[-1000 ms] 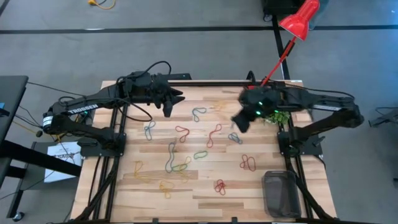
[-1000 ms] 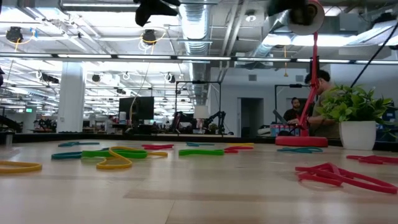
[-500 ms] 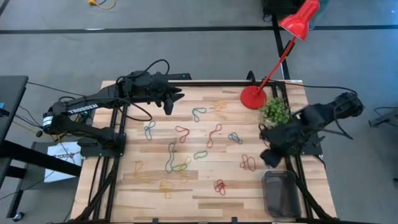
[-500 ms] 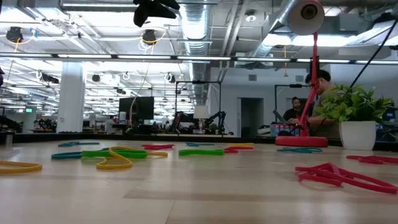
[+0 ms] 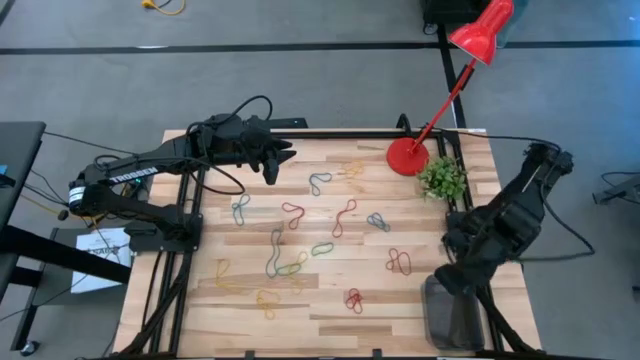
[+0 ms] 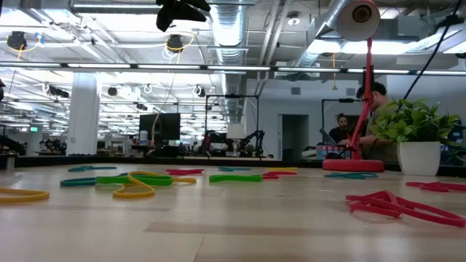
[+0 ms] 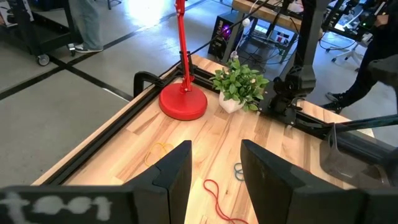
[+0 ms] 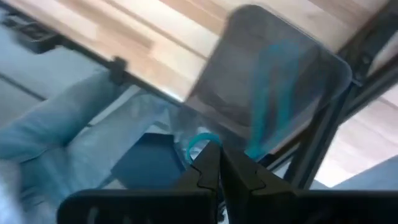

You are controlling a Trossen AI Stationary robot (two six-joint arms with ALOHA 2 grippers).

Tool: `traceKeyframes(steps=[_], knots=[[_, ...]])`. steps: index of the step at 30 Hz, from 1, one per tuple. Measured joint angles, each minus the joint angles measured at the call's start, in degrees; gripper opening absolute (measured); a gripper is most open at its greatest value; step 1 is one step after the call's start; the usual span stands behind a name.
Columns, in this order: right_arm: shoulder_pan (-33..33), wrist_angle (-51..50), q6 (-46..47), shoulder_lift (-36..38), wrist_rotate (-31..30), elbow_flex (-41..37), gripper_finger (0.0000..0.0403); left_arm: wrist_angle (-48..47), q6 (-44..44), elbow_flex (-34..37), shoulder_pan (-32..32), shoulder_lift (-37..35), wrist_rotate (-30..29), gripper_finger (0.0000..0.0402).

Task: Pick and place items into bin
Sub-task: Put the blue rubber band into the black bin

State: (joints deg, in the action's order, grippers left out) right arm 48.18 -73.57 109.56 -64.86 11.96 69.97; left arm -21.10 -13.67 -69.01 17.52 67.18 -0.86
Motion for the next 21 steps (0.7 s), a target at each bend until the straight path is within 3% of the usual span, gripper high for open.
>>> traceKeyframes(steps=[9, 21], knots=[[4.43, 2.40, -1.16, -4.87, -2.20, -4.28, 0.0000, -0.02, 0.00, 0.00, 0.00, 0.00, 0.00, 0.0127], [8.36, 3.78, -1.97, -19.09, -1.35, -5.55, 0.0000, -0.04, -0.10, 0.00, -0.02, 0.00, 0.00, 0.0127]])
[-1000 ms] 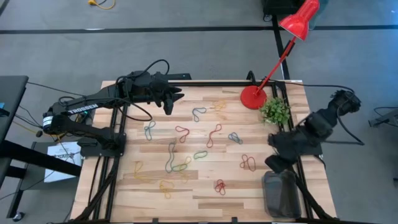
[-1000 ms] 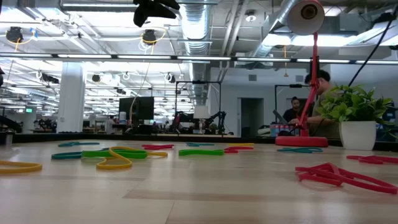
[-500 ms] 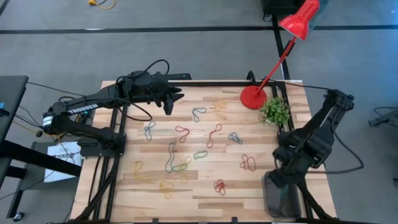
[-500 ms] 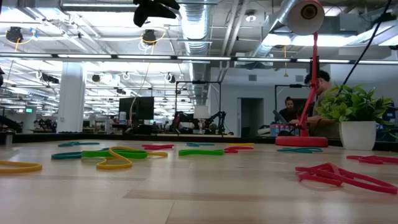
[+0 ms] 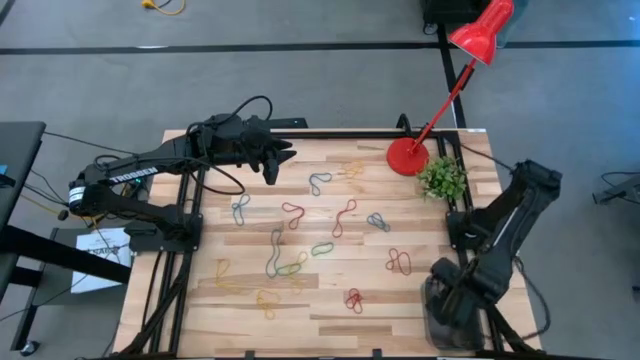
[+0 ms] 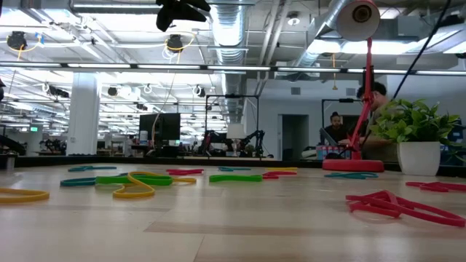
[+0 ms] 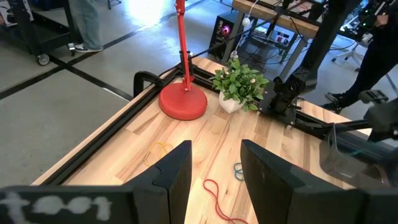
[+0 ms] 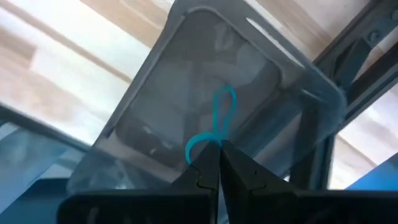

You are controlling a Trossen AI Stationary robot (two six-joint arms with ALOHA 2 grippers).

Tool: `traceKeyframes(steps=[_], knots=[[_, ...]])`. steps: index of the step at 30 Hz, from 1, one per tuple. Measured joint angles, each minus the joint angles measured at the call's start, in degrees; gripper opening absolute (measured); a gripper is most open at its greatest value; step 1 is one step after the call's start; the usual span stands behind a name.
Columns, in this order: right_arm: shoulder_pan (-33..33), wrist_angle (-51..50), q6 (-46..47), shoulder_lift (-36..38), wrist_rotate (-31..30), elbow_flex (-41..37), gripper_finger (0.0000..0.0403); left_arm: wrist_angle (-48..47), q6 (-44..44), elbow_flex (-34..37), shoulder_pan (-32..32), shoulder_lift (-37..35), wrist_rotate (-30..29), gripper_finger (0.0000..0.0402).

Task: Pick and place items into bin
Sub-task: Put the blue rubber band into the black bin

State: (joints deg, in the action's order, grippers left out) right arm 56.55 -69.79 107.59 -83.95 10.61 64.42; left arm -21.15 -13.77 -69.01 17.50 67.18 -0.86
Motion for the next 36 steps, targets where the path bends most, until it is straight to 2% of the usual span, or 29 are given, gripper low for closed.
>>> traceKeyframes(steps=[7, 12, 20, 25, 32, 34, 36], knots=[[-0.45, 1.93, 1.77, -7.27, 0.68, 0.00, 0.0000, 0.00, -0.23, 0.00, 0.00, 0.00, 0.00, 0.0127], [-0.92, 4.74, 4.54, -9.15, 0.61, -0.01, 0.0004, 0.00, -0.40, 0.00, 0.00, 0.00, 0.58, 0.0127], [-1.62, 5.19, 3.19, -9.09, 1.74, -0.04, 0.0062, -0.71, -0.55, 0.00, 0.00, 0.00, 1.91, 0.0127], [-3.11, 5.99, 2.95, -9.00, 5.47, -0.04, 0.0096, -1.81, -0.80, 0.00, -0.22, 0.00, 2.05, 0.0127], [-7.32, 10.58, 0.31, -1.80, 12.57, -0.04, 0.0112, -2.47, -1.81, 0.00, -0.20, 0.00, 1.74, 0.0127], [-9.18, 10.94, 0.41, 2.04, 12.28, 0.40, 0.0112, -2.54, -2.81, 0.00, -0.20, 0.00, 0.43, 0.0127], [-11.10, 9.90, 0.39, 5.91, 9.35, 1.42, 0.0109, -2.54, -4.04, 0.00, -0.20, 0.00, -1.46, 0.0127]])
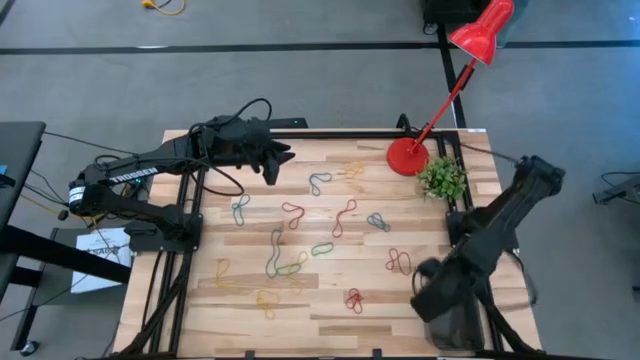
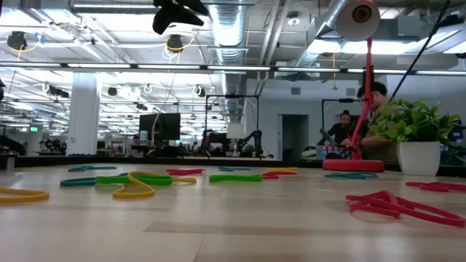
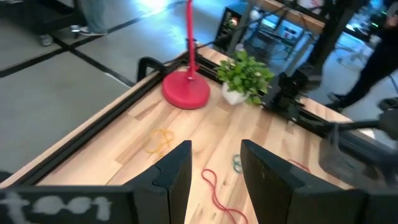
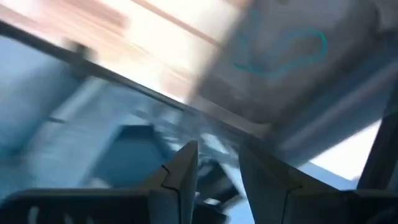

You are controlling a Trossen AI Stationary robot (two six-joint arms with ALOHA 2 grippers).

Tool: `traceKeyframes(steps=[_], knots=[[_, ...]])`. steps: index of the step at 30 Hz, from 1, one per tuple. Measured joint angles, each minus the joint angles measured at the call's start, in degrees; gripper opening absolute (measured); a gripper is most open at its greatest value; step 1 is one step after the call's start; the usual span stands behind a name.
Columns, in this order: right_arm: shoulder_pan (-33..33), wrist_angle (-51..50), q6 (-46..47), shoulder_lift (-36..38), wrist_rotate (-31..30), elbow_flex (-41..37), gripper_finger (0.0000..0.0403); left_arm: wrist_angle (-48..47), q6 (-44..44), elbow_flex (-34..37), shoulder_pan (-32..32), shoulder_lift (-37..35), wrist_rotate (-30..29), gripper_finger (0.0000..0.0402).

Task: Pick and place items into bin
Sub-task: Put the blue rubber band into the black bin

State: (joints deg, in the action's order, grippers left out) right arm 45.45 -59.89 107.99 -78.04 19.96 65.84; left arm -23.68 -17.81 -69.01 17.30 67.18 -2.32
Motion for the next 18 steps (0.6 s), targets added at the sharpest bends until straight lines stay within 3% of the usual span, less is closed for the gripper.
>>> traceKeyframes(steps=[5, 9, 13, 18], knots=[[-4.04, -7.63, -0.44, 8.78, -17.09, 1.57, 0.0101, -0.73, -0.87, 0.00, 0.04, 0.00, -2.47, 0.0127], [-7.82, -17.87, -4.39, 11.75, -30.94, 1.57, 0.0093, -2.21, -2.44, 0.00, 0.04, 0.00, -2.57, 0.0127], [-14.47, -16.76, -19.42, 11.32, -34.94, 0.60, 0.0092, -2.76, -2.52, 0.00, 0.04, 0.00, -2.57, 0.0127], [-25.57, -9.55, -37.55, 7.63, -32.97, -1.53, 0.0093, -2.29, -3.59, 0.00, 0.04, 0.00, -2.64, 0.0127]])
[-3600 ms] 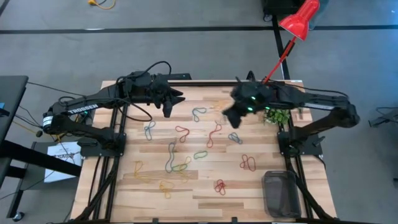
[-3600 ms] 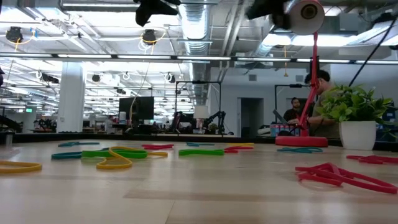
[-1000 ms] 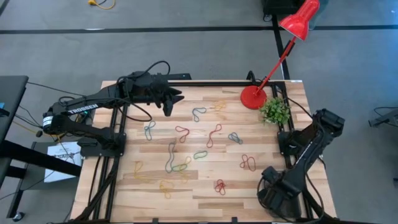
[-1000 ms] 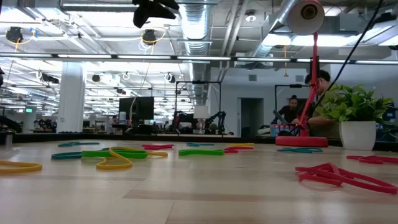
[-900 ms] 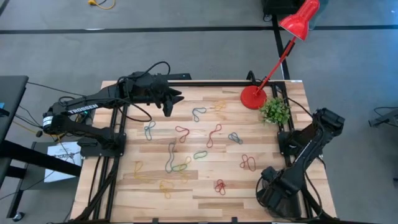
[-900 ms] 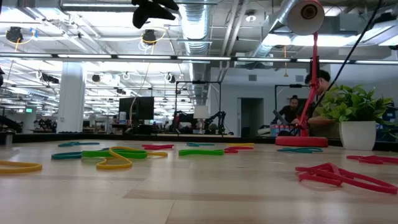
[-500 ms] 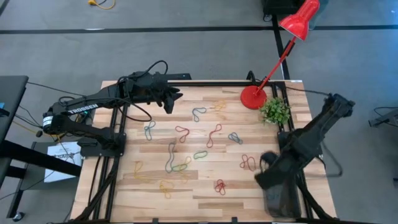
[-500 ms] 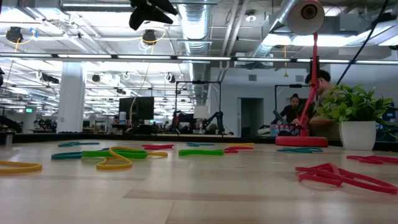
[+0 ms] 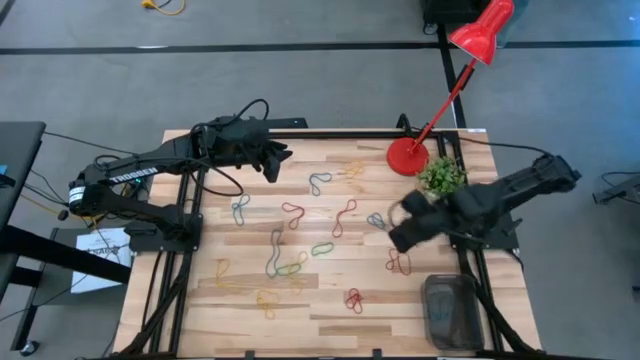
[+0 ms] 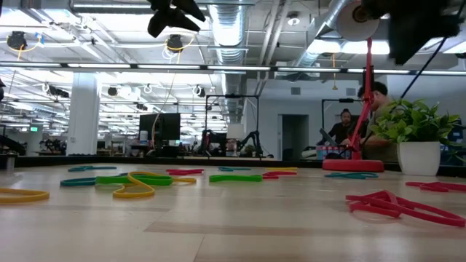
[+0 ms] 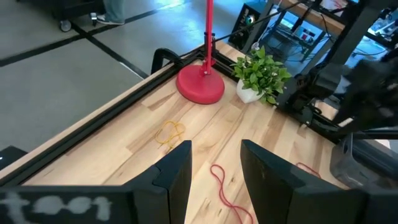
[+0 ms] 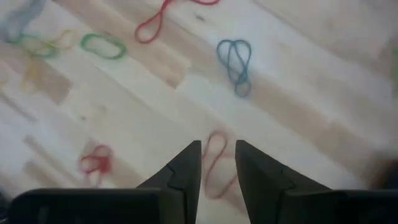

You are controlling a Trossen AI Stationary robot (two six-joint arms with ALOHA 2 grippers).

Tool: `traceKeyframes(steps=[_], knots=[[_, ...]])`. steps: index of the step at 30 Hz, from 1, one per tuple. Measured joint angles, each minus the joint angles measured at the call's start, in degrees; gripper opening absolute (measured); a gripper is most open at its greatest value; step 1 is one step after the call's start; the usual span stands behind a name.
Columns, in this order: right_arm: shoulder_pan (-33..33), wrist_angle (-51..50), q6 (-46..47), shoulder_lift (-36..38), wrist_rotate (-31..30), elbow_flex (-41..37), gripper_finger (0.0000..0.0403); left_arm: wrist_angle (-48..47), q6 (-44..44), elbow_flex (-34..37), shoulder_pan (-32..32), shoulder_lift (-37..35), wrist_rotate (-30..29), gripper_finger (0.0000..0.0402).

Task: Pick and place items into bin
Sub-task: Put the blue rubber band into the black bin

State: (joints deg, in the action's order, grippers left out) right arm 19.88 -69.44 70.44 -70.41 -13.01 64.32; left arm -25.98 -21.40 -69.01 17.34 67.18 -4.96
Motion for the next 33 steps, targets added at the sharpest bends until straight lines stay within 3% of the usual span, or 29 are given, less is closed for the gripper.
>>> traceKeyframes(steps=[7, 12, 15, 22, 33], knots=[[-15.61, 1.05, -19.81, -7.55, 9.29, -0.03, 0.0094, 0.04, -0.89, 0.00, 0.00, 0.00, -0.04, 0.0127], [-23.14, 2.14, -33.52, -15.13, 16.88, -0.03, 0.0094, 0.07, -0.90, 0.00, 0.00, 0.00, -0.01, 0.0127], [-26.07, 2.94, -37.75, -19.92, 17.83, -0.03, 0.0094, 0.00, -0.91, 0.00, 0.00, 0.00, -0.02, 0.0127], [-28.18, 7.58, -40.50, -28.89, 19.16, -0.03, 0.0094, 0.00, -0.91, 0.00, 0.00, 0.00, -0.02, 0.0127], [-27.86, 13.36, -40.46, -35.04, 20.61, 0.00, 0.0094, 0.00, -0.91, 0.00, 0.00, 0.00, -0.39, 0.0127]])
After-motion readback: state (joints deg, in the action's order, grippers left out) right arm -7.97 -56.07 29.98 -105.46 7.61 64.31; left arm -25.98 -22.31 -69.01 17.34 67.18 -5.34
